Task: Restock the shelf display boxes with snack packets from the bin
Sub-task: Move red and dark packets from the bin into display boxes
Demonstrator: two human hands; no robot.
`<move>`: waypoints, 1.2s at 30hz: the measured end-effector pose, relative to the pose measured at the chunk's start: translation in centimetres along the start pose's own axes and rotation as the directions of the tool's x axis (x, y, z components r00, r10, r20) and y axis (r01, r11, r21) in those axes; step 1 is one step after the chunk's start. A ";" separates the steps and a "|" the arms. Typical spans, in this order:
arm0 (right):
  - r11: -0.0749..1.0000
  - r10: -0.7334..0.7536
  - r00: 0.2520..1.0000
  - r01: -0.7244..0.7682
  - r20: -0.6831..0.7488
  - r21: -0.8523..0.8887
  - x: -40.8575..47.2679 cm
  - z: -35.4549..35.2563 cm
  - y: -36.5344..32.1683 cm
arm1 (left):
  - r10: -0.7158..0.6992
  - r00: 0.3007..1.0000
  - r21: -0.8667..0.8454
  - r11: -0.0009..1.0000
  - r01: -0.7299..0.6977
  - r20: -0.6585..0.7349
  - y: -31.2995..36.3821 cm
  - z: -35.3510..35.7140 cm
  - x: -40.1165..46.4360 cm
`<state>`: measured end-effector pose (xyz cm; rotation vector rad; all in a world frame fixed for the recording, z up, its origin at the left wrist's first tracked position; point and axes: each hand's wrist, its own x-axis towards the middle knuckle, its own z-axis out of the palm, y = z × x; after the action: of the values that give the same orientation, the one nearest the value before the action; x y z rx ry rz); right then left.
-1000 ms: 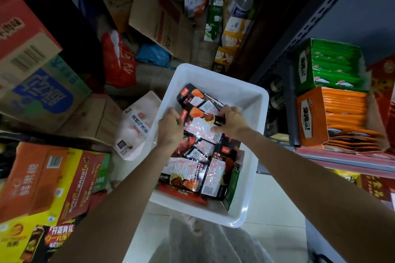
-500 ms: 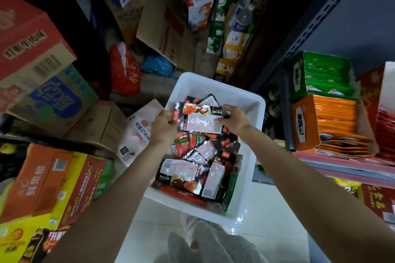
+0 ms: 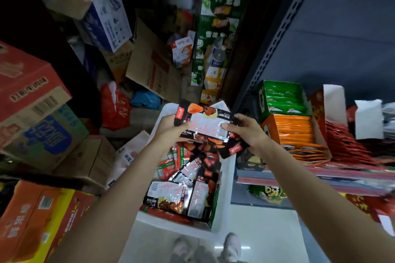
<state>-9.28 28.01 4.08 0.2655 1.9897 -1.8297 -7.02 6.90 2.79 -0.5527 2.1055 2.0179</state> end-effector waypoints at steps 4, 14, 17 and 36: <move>0.996 -0.033 0.993 0.042 -0.111 0.079 -1.1 -2.7 -1.0 | 0.007 0.971 -0.143 0.989 -0.042 -0.239 1.5 1.8 0.3; 0.975 -0.098 0.979 0.130 -0.179 0.179 -4.1 -10.5 -3.0 | 0.038 0.987 -0.153 0.986 -0.062 -0.155 4.2 12.2 -1.2; 0.980 -0.079 0.977 0.112 -0.200 0.163 -4.8 -14.1 -3.1 | 0.164 0.963 -0.031 0.984 -0.175 -0.213 5.1 15.1 -1.3; 0.964 -0.090 0.995 0.096 -0.035 0.249 -5.7 -28.6 -3.0 | 0.661 0.746 0.409 0.659 -0.631 0.085 7.1 28.2 -5.6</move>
<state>-10.53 56.56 10.49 0.2723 1.8112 -2.1500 -8.18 35.70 9.53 0.2637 2.9717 1.7081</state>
